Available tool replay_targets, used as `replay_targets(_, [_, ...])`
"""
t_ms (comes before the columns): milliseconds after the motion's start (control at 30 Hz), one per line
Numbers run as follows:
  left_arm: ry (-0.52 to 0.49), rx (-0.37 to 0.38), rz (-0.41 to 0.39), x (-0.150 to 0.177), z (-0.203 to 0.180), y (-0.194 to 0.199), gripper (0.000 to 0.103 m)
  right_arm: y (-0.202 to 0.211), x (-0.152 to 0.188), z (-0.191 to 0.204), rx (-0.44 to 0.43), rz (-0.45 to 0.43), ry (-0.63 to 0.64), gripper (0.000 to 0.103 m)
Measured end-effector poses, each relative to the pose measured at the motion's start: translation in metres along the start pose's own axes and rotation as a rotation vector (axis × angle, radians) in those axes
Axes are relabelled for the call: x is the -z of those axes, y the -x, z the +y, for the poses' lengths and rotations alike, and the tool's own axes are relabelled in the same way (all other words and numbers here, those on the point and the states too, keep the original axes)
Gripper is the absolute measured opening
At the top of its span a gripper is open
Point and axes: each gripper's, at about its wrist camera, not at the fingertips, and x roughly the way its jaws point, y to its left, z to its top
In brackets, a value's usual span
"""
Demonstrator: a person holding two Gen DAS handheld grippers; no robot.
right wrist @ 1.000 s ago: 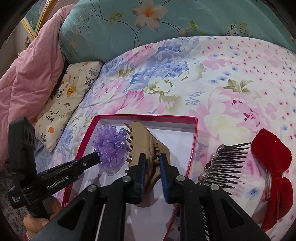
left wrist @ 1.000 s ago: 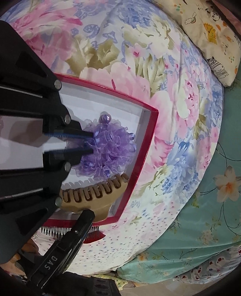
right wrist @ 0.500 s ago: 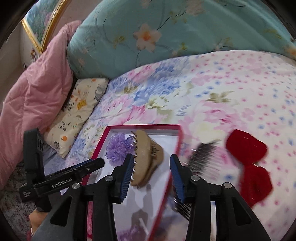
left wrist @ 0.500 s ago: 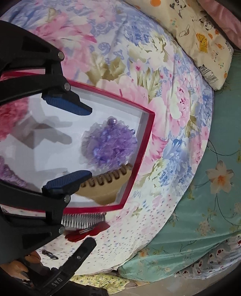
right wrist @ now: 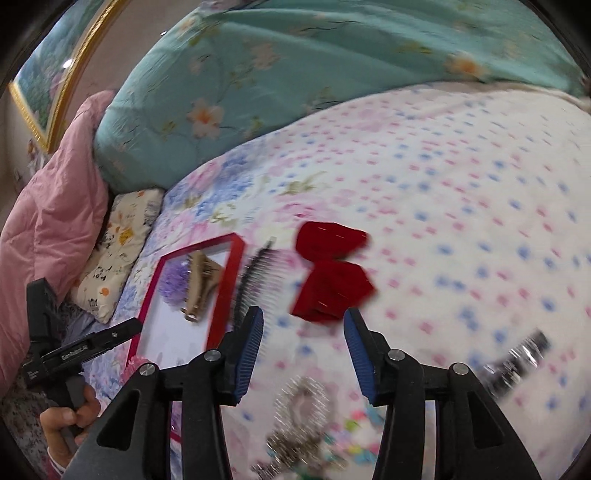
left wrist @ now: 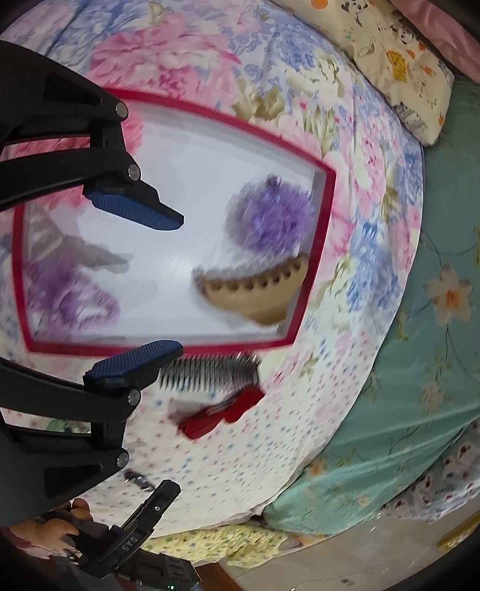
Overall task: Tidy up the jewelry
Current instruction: 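Withdraw both tools back toward the pearl bracelet and watch, then grasp the silver watch with the right tool while the left tool grasps the pearl bracelet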
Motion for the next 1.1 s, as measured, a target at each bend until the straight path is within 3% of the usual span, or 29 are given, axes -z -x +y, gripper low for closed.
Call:
replay_targets(467, [-0.12,0.098,0.097,0.048,-0.08,-0.006,0.061,0.074,0.056,-0.065,0.1,-0.032,-0.098,0.053])
replay_targets(633, [-0.149,0.106,0.126,0.059,-0.097,-0.013,0.061,0.079,0.063,-0.081,0.124,-0.033,-0.132,0.059])
replay_targets(1033, [-0.209,0.145,0.21,0.091,-0.119,-0.027,0.061,0.069,0.066,-0.094,0.151,-0.009,-0.163,0.059])
replay_targets(1100, [-0.234,0.125,0.197,0.095,-0.126,-0.028,0.061,0.069,0.066,-0.096,0.153,-0.006,-0.167,0.059])
